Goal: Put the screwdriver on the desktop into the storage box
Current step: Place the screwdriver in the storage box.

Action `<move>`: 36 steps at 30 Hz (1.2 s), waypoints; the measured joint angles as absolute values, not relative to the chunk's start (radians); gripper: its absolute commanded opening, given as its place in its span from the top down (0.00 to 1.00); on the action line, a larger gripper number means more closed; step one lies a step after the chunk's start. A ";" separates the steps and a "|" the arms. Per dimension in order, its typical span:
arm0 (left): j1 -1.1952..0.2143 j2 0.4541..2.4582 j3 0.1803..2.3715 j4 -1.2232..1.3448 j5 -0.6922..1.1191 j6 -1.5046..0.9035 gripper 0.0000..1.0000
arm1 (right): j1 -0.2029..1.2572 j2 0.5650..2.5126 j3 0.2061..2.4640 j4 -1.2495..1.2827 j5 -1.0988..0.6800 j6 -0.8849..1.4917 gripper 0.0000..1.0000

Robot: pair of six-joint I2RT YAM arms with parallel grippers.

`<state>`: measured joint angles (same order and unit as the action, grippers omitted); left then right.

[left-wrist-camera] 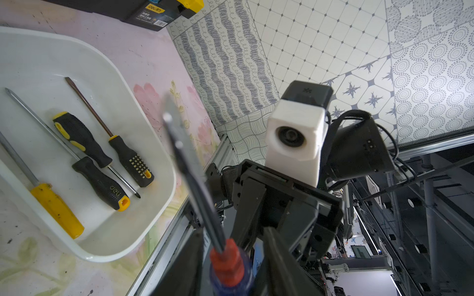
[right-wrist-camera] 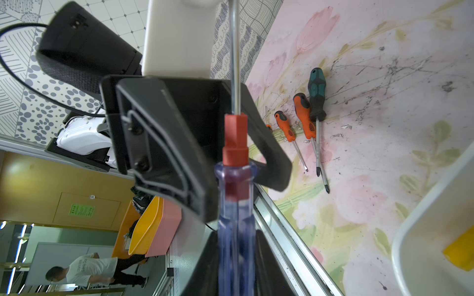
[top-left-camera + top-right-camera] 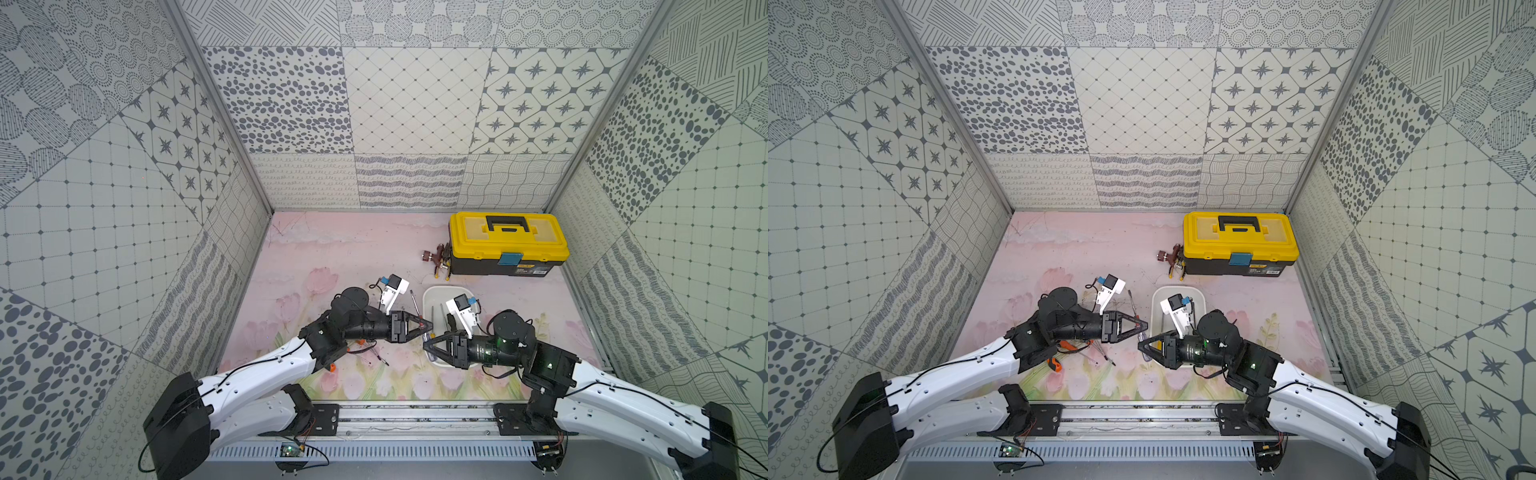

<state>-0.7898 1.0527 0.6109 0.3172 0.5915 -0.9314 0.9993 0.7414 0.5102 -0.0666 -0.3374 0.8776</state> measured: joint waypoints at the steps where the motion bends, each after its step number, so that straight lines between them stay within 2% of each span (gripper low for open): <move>1: -0.790 1.053 0.612 0.311 0.585 -0.930 0.28 | 0.999 0.741 0.510 -0.073 -0.331 0.879 1.00; 9: -0.790 0.992 0.625 0.188 0.414 -0.911 0.23 | 0.994 0.759 0.510 -0.193 -0.172 0.892 1.00; 16: -0.789 0.938 0.655 -0.012 0.173 -0.899 0.24 | 0.976 0.797 0.511 -0.289 -0.032 0.936 1.00; 24: -0.748 0.966 0.677 -0.246 -0.056 -0.924 0.27 | 0.969 0.956 0.532 -0.384 0.051 0.983 1.00; 36: -0.683 1.017 0.675 -0.379 -0.137 -0.958 0.28 | 0.968 1.016 0.591 -0.431 0.088 0.988 1.00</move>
